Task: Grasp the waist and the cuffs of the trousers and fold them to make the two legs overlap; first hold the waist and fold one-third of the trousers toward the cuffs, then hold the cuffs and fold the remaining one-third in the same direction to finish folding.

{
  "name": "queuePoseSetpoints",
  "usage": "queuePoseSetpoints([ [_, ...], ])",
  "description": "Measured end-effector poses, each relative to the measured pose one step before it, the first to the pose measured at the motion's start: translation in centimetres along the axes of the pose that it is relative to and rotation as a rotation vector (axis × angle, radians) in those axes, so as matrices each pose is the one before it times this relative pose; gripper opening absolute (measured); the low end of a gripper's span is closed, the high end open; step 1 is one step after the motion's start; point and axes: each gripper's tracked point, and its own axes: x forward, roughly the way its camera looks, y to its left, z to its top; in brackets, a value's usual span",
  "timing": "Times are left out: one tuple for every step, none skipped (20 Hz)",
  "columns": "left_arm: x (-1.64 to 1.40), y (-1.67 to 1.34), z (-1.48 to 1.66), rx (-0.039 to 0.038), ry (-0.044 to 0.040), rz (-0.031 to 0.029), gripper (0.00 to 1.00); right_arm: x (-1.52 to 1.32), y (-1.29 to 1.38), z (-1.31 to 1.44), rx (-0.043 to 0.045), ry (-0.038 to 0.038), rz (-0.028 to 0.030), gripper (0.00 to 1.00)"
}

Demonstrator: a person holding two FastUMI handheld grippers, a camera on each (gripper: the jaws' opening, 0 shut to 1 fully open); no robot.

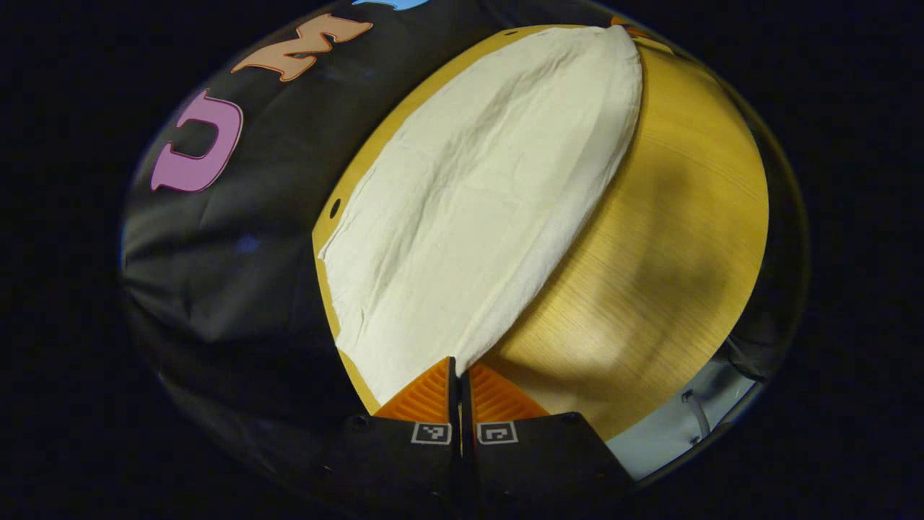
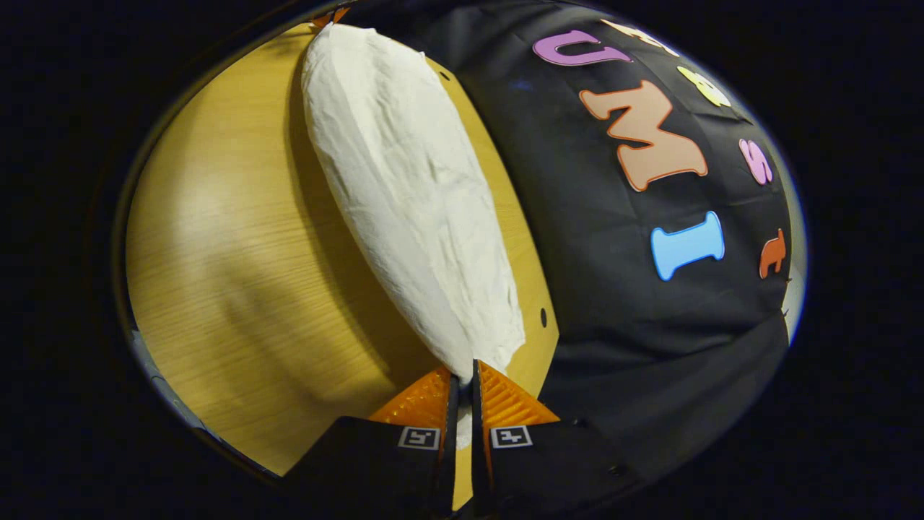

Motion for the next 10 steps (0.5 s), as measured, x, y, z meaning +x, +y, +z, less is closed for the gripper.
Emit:
queuePoseSetpoints([
  [-0.033,0.902,0.467,-0.02582,-0.00165,0.01915,0.0,0.033,-0.903,0.513,0.00897,-0.00875,-0.01882,0.08],
  [0.062,0.944,0.594,-0.01982,-0.00056,0.01918,0.0,0.33,-0.757,0.397,0.00571,-0.00897,-0.01566,0.08],
  [-0.064,0.901,0.622,-0.01404,-0.00393,0.02021,0.0,0.247,-0.813,0.465,0.00067,-0.0126,-0.0133,0.11],
  [0.035,0.97,0.624,-0.01175,0.00105,0.02124,0.0,0.155,-0.697,0.473,-0.00196,-0.01498,-0.0131,0.08],
  [-0.121,0.99,0.536,-0.01034,-0.00054,0.02035,0.0,0.32,-0.752,0.472,-0.00155,-0.01584,-0.01224,0.08],
  [-0.029,0.935,0.707,-0.00832,-0.00236,0.02156,0.0,0.335,-0.728,0.329,0.00138,-0.01564,-0.01055,0.08],
  [-0.06,1.01,0.954,-0.00186,-0.00596,0.02217,0.0,0.38,-0.737,0.397,0.0056,-0.01279,-0.00936,0.11],
  [0.222,0.892,1.013,0.00148,-0.002,0.02149,0.0,0.496,-0.685,0.337,0.00762,-0.01369,-0.00949,0.14],
  [0.351,0.831,1.144,0.00289,-0.00235,0.02071,0.0,0.358,-0.707,0.464,0.00736,-0.01254,-0.00791,0.11],
  [0.132,0.472,0.643,-0.00021,-0.00706,0.01902,0.0,0.701,-0.881,0.256,0.00397,-0.01103,-0.00833,0.12],
])
